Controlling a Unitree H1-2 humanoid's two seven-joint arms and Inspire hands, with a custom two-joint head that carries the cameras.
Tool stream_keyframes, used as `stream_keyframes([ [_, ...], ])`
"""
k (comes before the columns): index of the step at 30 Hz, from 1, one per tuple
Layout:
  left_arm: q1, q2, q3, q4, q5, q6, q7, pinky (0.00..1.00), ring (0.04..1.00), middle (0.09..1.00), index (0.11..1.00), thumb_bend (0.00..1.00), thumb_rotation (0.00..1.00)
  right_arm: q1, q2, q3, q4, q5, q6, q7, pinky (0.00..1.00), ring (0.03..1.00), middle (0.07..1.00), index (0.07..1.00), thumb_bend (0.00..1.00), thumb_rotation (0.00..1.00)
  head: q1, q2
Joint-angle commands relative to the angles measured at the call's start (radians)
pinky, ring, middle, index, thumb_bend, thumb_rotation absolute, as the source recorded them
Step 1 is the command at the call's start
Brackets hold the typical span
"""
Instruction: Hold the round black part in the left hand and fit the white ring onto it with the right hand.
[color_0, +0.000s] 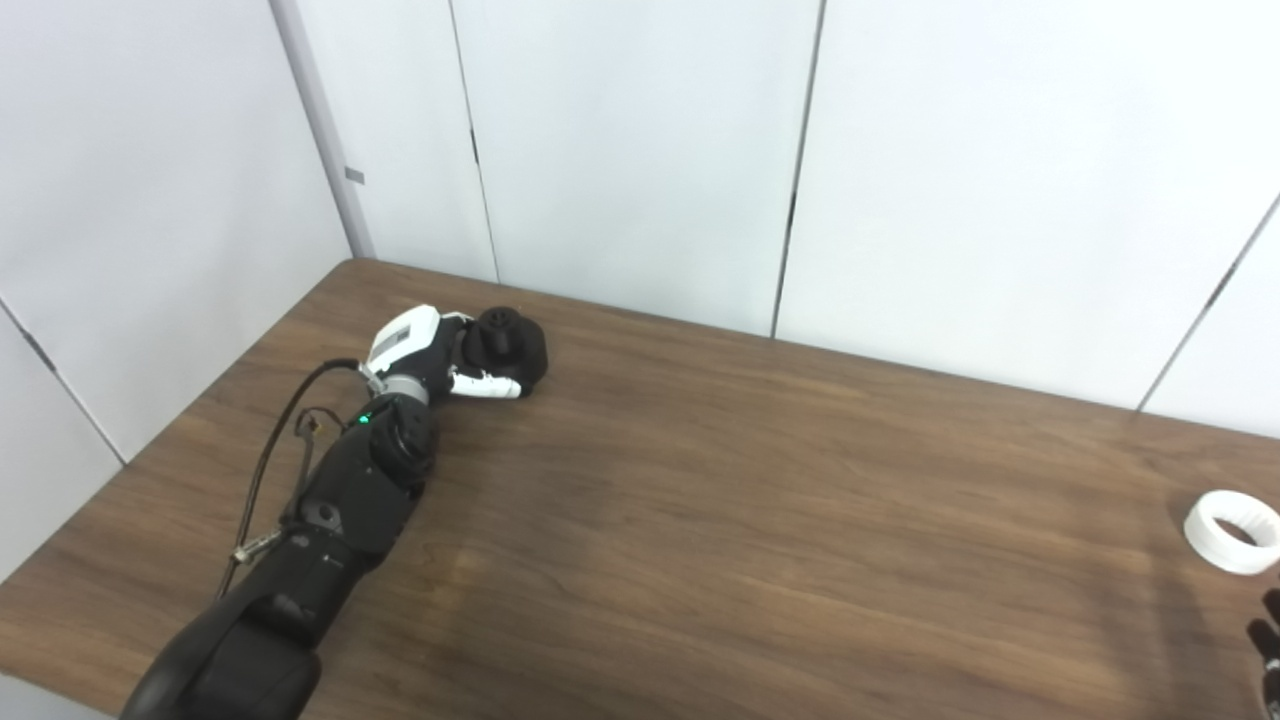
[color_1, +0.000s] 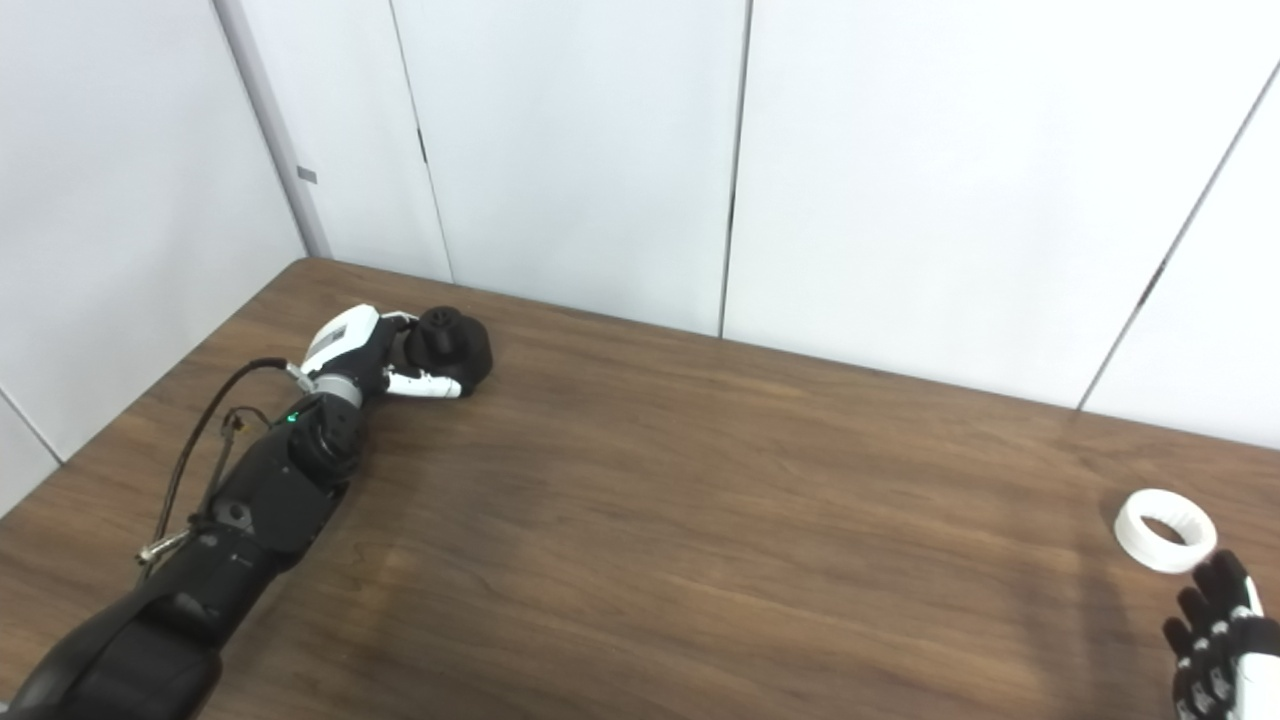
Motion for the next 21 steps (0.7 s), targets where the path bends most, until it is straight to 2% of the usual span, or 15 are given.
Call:
stream_keyframes([
  [1,-0.066,0.015,0.002,-0.015,0.009,-0.013,0.033,0.98,0.951,0.910,0.812,1.00,0.40,-0.015,-0.008,-0.008,-0.016,0.007,-0.030,0.002,1.00,1.000,1.000,1.000,0.59,1.00,0.001,0.001],
  [8,-0.070,0.008,0.004,-0.009,0.006,-0.016,0.035,0.98,0.948,0.910,0.797,1.00,0.38,-0.016,-0.002,-0.009,-0.019,0.011,-0.025,-0.003,1.00,1.000,1.000,1.000,0.57,1.00,-0.007,0.005],
  [10,-0.070,0.007,0.003,-0.007,0.008,-0.013,0.037,0.97,0.945,0.907,0.801,1.00,0.38,-0.014,-0.002,-0.009,-0.019,0.008,-0.029,-0.004,1.00,1.000,1.000,1.000,0.60,1.00,-0.008,0.006],
  [16,-0.078,0.002,-0.004,0.009,0.011,-0.012,0.033,0.96,0.947,0.909,0.825,1.00,0.38,-0.011,-0.002,-0.009,-0.025,0.014,-0.030,-0.001,1.00,1.000,1.000,1.000,0.55,1.00,-0.008,0.010],
  [21,-0.084,-0.001,-0.008,0.017,0.009,-0.015,0.032,0.97,0.955,0.920,0.843,1.00,0.39,-0.011,-0.002,-0.008,-0.028,0.008,-0.022,-0.005,1.00,1.000,1.000,1.000,0.57,1.00,-0.008,0.010],
])
